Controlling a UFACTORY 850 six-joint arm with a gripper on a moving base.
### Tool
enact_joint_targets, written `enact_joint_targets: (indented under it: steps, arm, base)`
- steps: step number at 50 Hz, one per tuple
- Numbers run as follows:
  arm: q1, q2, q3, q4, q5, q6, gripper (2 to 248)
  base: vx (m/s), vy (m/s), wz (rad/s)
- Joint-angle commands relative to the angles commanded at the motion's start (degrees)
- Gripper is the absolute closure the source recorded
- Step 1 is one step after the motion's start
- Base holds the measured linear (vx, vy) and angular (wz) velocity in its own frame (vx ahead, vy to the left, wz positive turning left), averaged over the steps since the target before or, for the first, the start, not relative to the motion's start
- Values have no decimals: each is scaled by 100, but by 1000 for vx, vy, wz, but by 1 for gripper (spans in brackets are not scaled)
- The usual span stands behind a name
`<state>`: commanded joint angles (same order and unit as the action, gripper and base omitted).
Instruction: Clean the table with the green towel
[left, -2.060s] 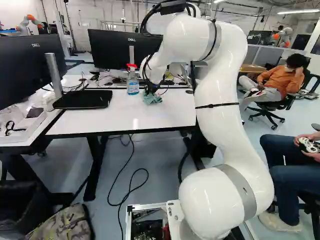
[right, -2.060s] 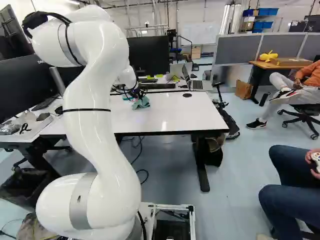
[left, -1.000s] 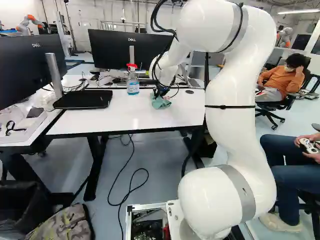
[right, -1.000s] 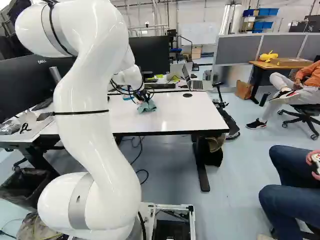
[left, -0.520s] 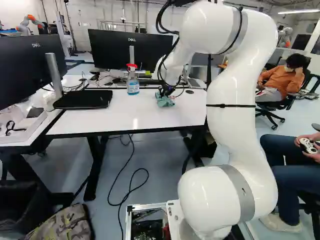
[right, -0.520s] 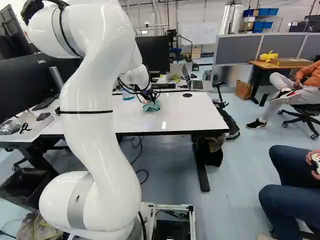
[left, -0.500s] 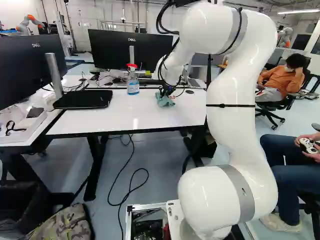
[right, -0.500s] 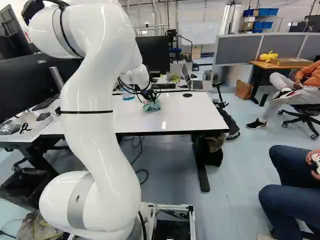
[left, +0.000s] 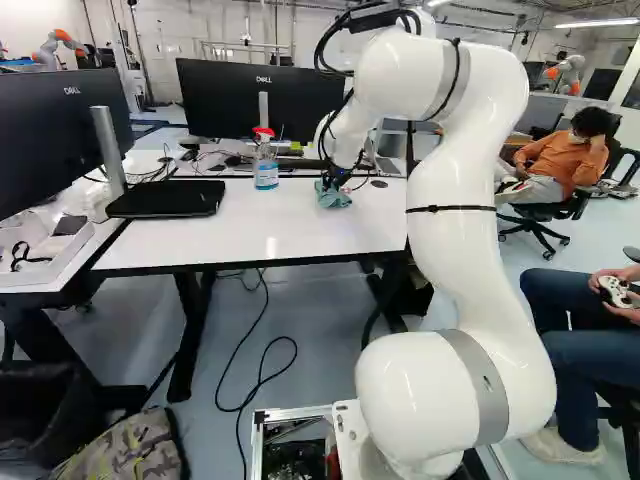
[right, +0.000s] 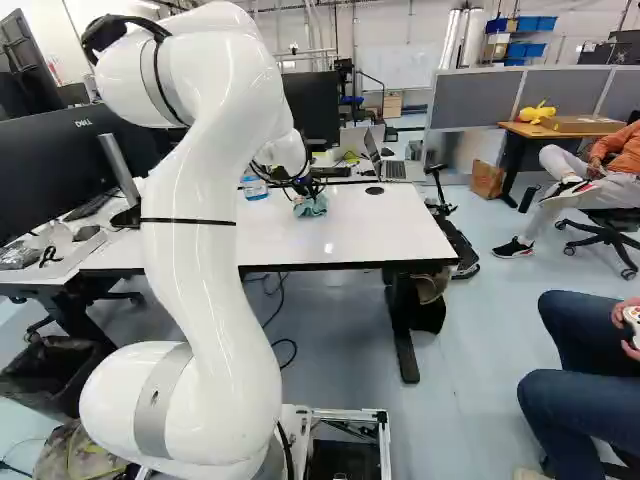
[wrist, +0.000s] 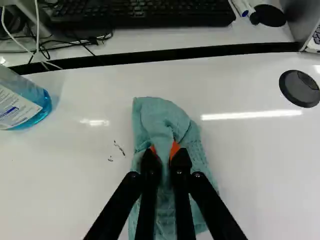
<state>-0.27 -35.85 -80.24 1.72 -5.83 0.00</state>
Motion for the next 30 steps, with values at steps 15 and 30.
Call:
enact_joint_targets:
  steps: [15, 30]
  arm:
    - [113, -328, -460, 0, 0, 0, 213]
    - [299, -506, -713, 0, 0, 0, 213]
  base:
    - [0, 0, 0]
    - [0, 0, 0]
